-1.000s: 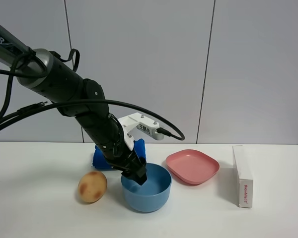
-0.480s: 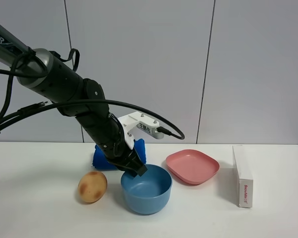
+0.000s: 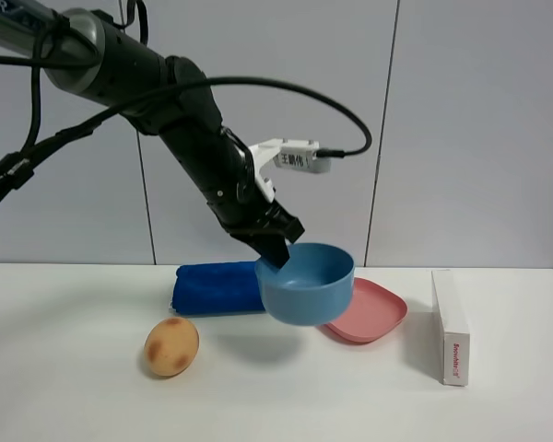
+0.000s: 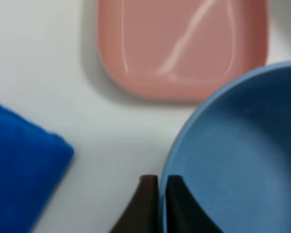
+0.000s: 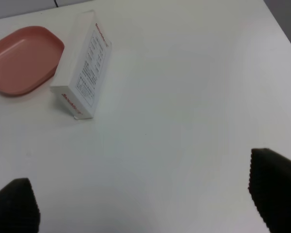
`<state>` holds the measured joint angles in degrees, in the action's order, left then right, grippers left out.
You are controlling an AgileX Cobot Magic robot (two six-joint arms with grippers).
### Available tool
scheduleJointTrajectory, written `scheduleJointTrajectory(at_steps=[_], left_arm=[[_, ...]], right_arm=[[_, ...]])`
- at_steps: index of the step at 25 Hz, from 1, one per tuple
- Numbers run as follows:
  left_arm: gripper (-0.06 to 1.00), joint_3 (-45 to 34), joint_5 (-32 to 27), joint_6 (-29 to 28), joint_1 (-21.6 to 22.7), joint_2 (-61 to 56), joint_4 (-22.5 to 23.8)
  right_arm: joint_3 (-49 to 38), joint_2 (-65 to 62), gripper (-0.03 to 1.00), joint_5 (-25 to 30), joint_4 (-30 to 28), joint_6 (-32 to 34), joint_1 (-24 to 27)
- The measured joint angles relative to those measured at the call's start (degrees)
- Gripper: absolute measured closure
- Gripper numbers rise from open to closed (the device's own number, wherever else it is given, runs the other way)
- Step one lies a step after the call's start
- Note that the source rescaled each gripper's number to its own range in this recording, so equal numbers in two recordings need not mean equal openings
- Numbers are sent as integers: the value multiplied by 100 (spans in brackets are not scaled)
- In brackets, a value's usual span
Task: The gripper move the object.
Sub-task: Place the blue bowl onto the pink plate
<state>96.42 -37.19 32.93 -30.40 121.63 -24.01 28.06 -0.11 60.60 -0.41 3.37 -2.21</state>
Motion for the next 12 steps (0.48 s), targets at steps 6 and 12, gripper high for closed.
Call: scheduleJointTrajectory(at_steps=[6,12], left_arm=[[94,861,150,-1236,0,0,0],[94,882,723,-2524,0,74,-65]], right_arm=[[0,0,-3,0,0,0,0],[0,0,-3,0,0,0,0]])
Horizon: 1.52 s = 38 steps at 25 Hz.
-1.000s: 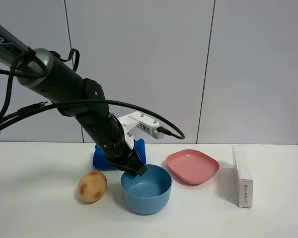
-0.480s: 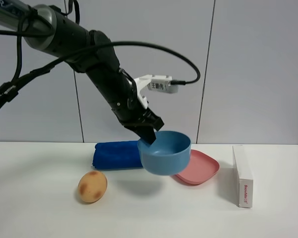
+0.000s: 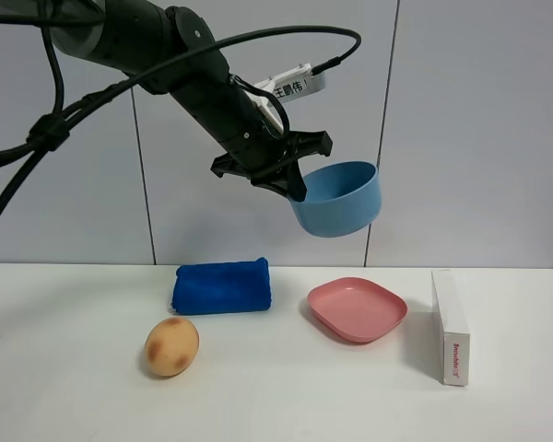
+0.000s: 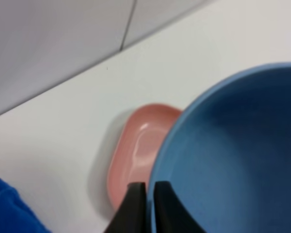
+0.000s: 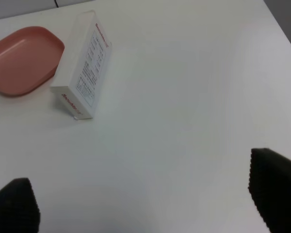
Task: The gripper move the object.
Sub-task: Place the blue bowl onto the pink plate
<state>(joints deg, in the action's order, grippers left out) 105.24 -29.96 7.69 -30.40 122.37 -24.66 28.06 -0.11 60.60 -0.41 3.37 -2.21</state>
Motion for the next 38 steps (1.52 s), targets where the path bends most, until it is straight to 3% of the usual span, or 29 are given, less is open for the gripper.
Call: scheduleJointTrajectory(at_steps=[4,13,26,38], left_arm=[[94,172,-13,-147,0,219,-11],[94,1353,-481,-154,-189,1277,95],[94,1391,24,209,-342,1719,623],[94,1410,464,571,-365,1801,657]], right_arm=[[0,0,-3,0,0,0,0],[0,0,-3,0,0,0,0],[0,0,-3,0,0,0,0],[0,0,-3,0,0,0,0]])
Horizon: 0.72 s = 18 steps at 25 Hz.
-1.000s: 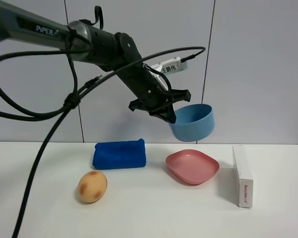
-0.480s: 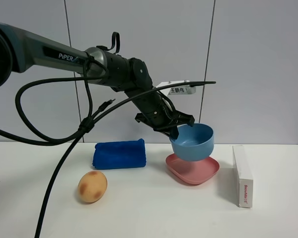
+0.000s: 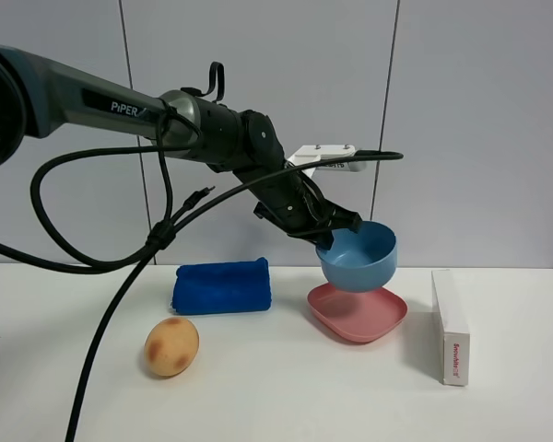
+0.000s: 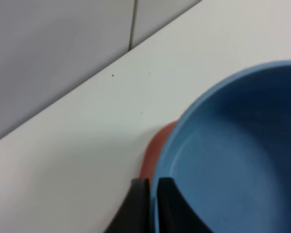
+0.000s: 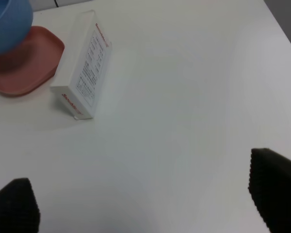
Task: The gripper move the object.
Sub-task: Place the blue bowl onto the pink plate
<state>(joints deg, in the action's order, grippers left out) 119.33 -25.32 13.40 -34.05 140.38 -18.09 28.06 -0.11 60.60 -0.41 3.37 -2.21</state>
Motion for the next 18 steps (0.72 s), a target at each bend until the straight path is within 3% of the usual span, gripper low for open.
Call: scheduleJointTrajectory(at_steps=[14,16,18], left_arm=[[93,12,-3,328,-94,277,7],[88,12,3,402,-94,277,1],[74,12,3,453,-94,277,1]], right_arm=[[0,0,-3,0,0,0,0],[0,0,-3,0,0,0,0],[0,0,-3,0,0,0,0]])
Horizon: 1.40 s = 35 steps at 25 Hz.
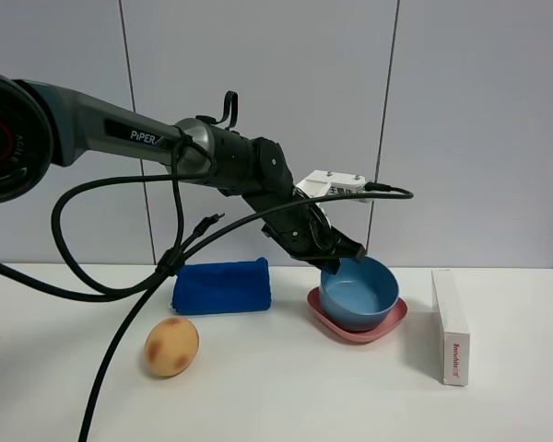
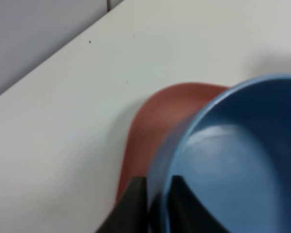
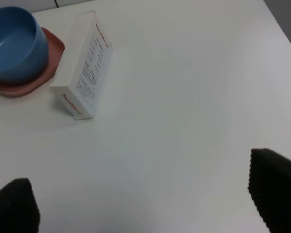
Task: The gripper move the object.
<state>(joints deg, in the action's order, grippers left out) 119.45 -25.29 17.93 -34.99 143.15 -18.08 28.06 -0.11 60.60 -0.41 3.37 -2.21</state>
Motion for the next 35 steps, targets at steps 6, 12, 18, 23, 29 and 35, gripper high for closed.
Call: scheduleJointTrajectory(at_steps=[6,12,18,23,29,35], left_arm=[[25,7,-20,78,0,0,1],[17,191,-774,78,0,-460,96],[16,911,-2627,118,0,-1429,672],[16,1008,-4151,-10,113,-2098,1570],[1,673,-4391,-506,411,-2666,2516],[-5,-523,-4386,-892,761,-3588,2655]], right_arm=[[0,0,-3,0,0,0,0],[0,0,-3,0,0,0,0],[0,0,-3,0,4,0,0],[0,0,-3,0,4,0,0],[0,0,-3,0,4,0,0],[0,0,-3,0,4,0,0]])
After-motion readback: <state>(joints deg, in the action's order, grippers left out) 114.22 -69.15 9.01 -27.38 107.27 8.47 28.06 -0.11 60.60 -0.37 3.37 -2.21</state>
